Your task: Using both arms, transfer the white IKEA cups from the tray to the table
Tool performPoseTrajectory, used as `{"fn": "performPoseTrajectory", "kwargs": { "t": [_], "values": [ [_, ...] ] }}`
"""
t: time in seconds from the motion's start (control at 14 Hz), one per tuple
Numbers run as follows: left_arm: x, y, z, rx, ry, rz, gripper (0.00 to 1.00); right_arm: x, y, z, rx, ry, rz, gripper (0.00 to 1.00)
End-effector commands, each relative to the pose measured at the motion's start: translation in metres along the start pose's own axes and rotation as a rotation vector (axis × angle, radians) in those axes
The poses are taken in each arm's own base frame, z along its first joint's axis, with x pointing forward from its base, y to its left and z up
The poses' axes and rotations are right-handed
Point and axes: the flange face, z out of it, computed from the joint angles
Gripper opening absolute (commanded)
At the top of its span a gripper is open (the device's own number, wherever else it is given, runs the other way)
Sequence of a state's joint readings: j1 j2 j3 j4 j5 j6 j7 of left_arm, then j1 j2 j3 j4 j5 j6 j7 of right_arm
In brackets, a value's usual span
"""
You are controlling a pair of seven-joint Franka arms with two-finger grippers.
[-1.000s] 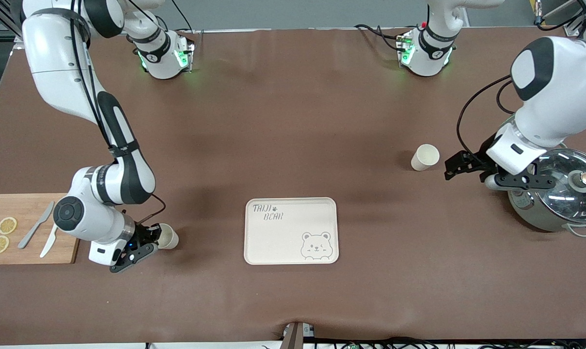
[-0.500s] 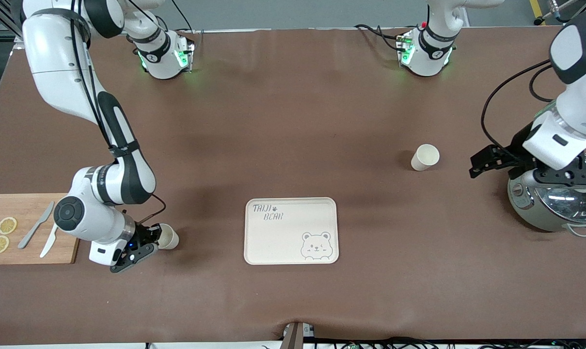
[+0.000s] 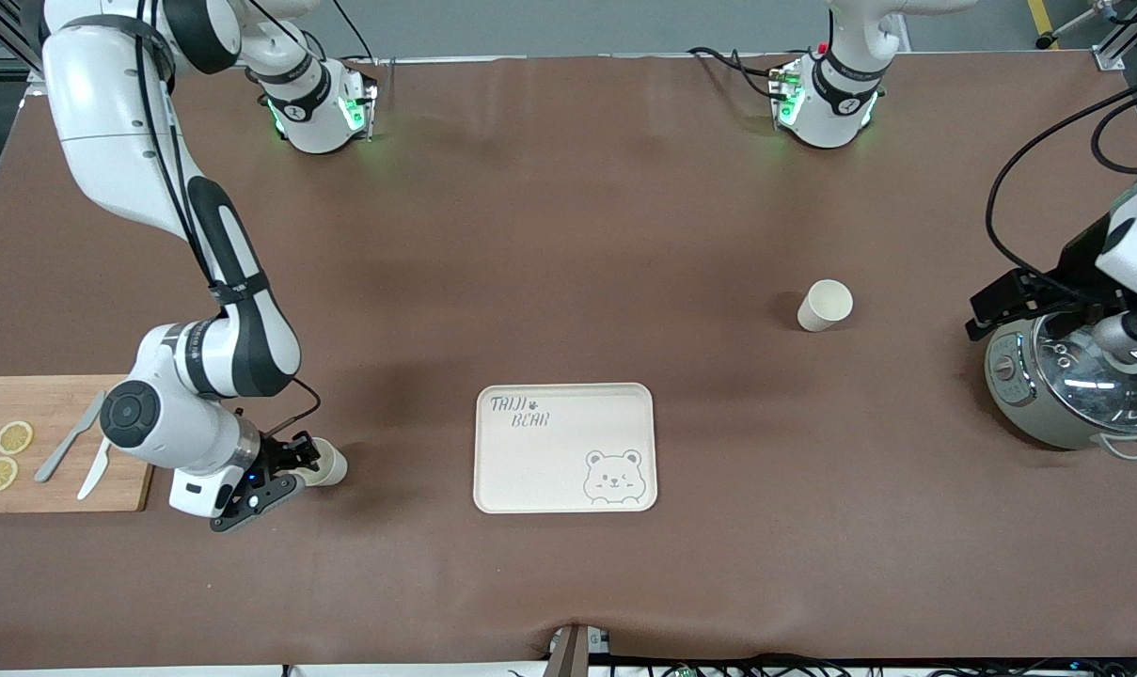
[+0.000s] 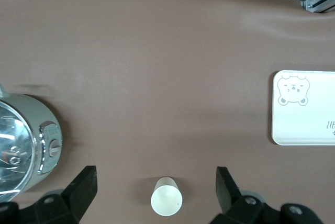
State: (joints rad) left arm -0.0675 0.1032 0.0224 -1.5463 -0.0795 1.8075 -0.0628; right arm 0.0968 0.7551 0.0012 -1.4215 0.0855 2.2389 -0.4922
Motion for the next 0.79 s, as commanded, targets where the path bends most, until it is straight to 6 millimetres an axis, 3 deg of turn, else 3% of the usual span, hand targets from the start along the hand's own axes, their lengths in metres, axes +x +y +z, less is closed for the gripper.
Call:
{"fn": "performPoseTrajectory", "kwargs": {
  "t": [0.0, 0.14, 0.21, 0.36, 0.5, 0.64, 0.71],
  "values": [
    [-0.005, -0.014, -0.013, 0.023, -0.008, 0.004, 1.00, 0.012, -0.005, -0.060, 0.049, -0.059, 0.002, 1.00],
    [-0.006, -0.014, -0.012, 0.017, -0.010, 0.001, 1.00, 0.011, -0.003, -0.105, 0.088, -0.137, 0.024, 1.00],
    [-0.006, -0.013, -0.012, 0.008, -0.012, 0.001, 1.00, 0.008, -0.005, -0.137, 0.093, -0.152, 0.050, 1.00],
    [-0.007, -0.009, -0.014, 0.018, -0.009, 0.012, 1.00, -0.004, -0.021, -0.230, 0.053, -0.113, 0.121, 1.00],
    [-0.010, -0.008, -0.014, 0.036, -0.029, 0.071, 1.00, -0.031, -0.046, -0.297, 0.059, -0.159, 0.235, 1.00],
    [-0.017, -0.009, -0.019, 0.089, -0.057, 0.140, 1.00, -0.058, -0.072, -0.353, 0.037, -0.181, 0.330, 1.00],
    [-0.018, -0.009, -0.021, 0.083, -0.061, 0.137, 1.00, -0.076, -0.078, -0.371, 0.006, -0.184, 0.354, 1.00]
  ]
}}
